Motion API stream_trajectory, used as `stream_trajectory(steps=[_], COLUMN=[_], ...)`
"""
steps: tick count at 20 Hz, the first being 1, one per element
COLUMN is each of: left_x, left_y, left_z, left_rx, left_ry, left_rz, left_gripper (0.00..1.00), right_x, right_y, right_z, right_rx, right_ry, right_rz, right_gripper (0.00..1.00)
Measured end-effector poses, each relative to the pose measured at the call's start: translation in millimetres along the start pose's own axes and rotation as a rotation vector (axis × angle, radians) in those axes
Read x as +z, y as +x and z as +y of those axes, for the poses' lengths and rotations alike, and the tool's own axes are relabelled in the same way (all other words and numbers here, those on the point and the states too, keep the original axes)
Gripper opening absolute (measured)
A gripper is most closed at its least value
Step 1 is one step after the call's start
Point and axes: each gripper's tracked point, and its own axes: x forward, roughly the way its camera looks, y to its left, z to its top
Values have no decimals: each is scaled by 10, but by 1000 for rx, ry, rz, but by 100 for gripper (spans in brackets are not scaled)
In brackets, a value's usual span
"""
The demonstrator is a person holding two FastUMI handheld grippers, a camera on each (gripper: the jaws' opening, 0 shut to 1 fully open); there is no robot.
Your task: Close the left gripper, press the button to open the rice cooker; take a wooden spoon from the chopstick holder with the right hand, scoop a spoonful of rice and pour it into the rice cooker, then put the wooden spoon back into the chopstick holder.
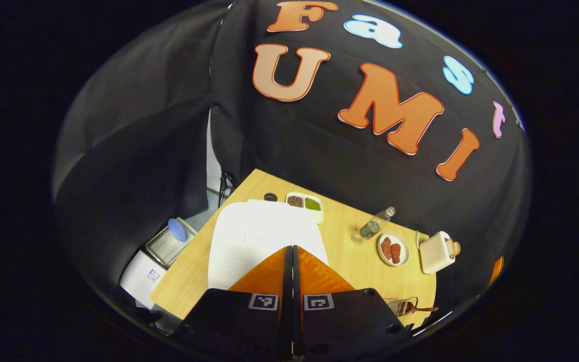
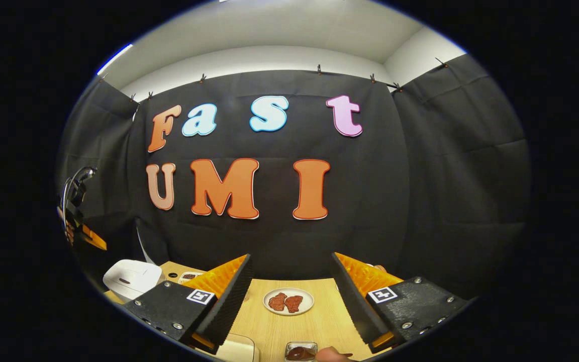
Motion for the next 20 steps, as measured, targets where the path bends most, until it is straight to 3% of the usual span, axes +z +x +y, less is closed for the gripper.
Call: stream_trajectory(steps=[4, 6, 9, 12, 20], left_x=[-477, -614, -759, -842, -889], left_y=[370, 536, 671, 755, 809], left_z=[49, 82, 117, 134, 206], left_rx=[6, 18, 41, 50, 69], left_ry=[-77, -77, -65, -60, -77], left_rz=[242, 297, 342, 372, 371], left_gripper=[5, 5, 5, 5, 5], right_x=[-85, -146, -249, -293, -439], right_y=[-54, -80, -109, -109, -56], right_z=[-52, -80, -119, -148, -155], right_rx=[-21, -30, -42, -51, -55], right_ry=[-5, -5, -7, -6, 9], right_rz=[21, 36, 65, 82, 122], right_gripper=[95, 95, 98, 93, 95])
